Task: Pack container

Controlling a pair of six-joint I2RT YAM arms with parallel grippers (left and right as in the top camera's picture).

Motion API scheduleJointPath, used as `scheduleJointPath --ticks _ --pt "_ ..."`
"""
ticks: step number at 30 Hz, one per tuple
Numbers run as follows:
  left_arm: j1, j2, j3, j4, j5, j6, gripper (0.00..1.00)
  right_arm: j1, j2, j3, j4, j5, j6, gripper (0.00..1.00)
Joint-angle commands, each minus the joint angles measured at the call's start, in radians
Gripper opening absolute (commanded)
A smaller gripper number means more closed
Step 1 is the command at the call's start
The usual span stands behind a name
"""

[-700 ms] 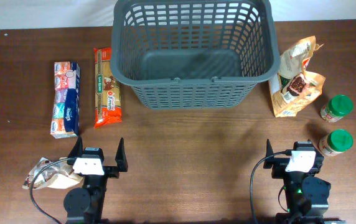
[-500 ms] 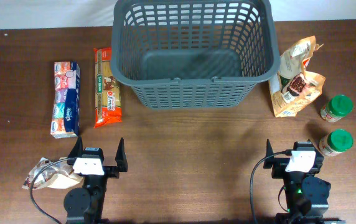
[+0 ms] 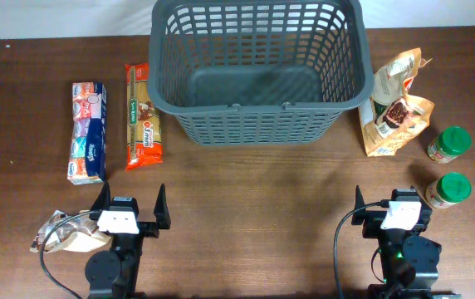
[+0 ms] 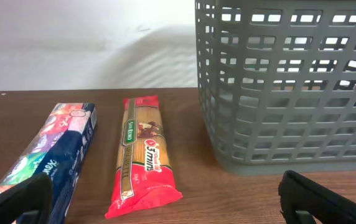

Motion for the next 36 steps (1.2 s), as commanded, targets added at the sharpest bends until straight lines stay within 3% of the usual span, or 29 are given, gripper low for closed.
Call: scheduleJointPath --ticks 1,27,36 --pt "0.006 -0.009 -0.008 0.000 -0.008 0.015 0.99 0.011 -0.012 -0.009 0.004 -0.006 -0.003 0.99" --pt "0.006 -0.009 -0.008 0.000 -0.006 0.014 0.99 0.011 -0.012 -0.009 0.004 -0.006 -0.003 0.99" --pt "0.006 -0.009 -0.007 0.021 0.137 0.003 0.99 0.011 -0.012 -0.009 0.004 -0.006 -0.003 0.99"
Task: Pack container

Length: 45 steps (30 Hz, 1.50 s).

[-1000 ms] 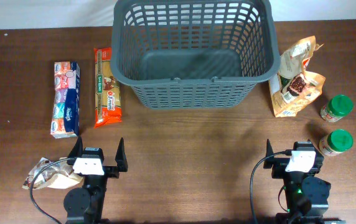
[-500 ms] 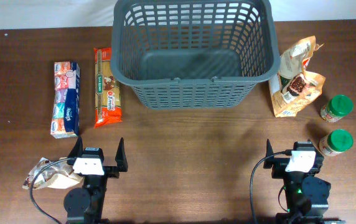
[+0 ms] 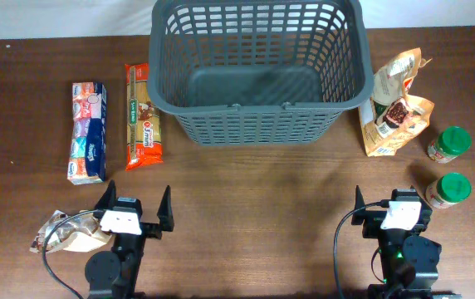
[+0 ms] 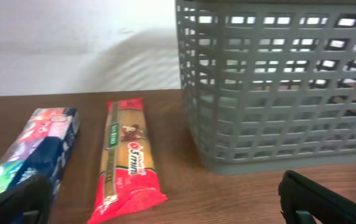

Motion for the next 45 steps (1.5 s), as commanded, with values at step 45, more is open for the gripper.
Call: scheduleJointPath --ticks 45 --pt "0.006 -0.008 0.003 0.214 0.195 -0.060 0.99 0.010 0.873 1.377 -0.824 -0.058 0.117 0.99"
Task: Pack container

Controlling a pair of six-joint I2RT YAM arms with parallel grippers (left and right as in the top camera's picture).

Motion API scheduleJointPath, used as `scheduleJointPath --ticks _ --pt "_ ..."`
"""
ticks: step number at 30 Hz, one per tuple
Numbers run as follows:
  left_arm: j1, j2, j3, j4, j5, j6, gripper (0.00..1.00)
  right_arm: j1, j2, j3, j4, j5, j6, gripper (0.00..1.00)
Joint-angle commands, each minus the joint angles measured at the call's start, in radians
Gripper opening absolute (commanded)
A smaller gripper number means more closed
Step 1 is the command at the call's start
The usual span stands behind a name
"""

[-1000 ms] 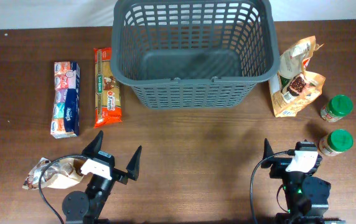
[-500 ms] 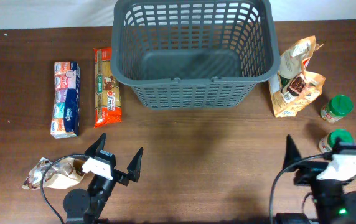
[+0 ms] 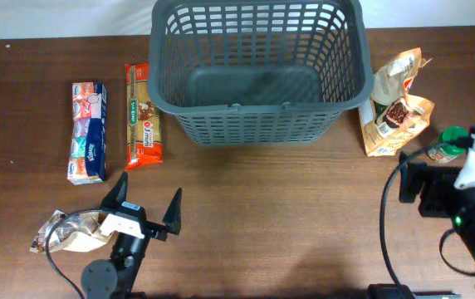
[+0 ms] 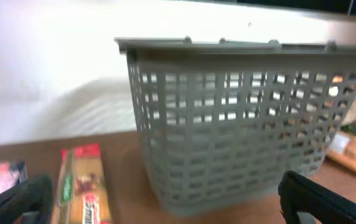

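Note:
The grey mesh basket (image 3: 258,110) stands empty at the back middle and fills the left wrist view (image 4: 240,124). A red pasta pack (image 3: 142,116) and a tissue pack (image 3: 88,131) lie to its left. Two tan snack bags (image 3: 395,108) lie to its right, with a green-lidded jar (image 3: 447,143) beside them. My left gripper (image 3: 148,199) is open and empty near the front left, angled toward the basket. My right gripper is at the far right, over the jars. One finger (image 3: 406,184) stands far out from its mount; the other is cut off by the frame edge.
A crumpled snack bag (image 3: 67,232) lies at the front left, beside the left arm's base. In the left wrist view the pasta pack (image 4: 81,186) and the tissue pack (image 4: 0,180) show low on the left, and a snack bag past the basket's right side.
My right arm has moved from the front right to the far right edge and now hides the lower jar. My left gripper has turned right and tilted up, so the basket fills its view.
Both grippers stood open and empty at the table's front, facing the back. Then the left one had turned slightly right while the right one stayed. Now the left faces the basket and the right hangs over the jars. No object has moved.

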Motion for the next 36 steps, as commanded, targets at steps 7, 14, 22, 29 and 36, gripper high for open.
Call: scheduleJointPath --ticks 7,14,22,29,36 --pt "0.006 0.033 0.216 -0.232 0.078 0.046 0.99 0.009 0.155 0.244 -0.075 0.069 0.068 0.99" --pt "0.006 0.353 0.628 -0.463 0.084 0.325 0.99 0.009 0.331 0.556 -0.294 0.071 0.070 0.99" --pt "0.006 0.768 1.002 -0.576 0.084 0.329 0.99 -0.052 0.363 0.650 -0.430 0.466 0.452 0.99" --pt "0.006 0.920 1.019 -0.587 0.084 0.329 0.99 -0.307 0.368 0.649 -0.481 0.492 0.500 0.99" --pt "0.006 1.004 1.019 -0.604 0.083 0.329 0.99 -0.532 0.490 0.649 -0.409 0.412 0.499 0.99"
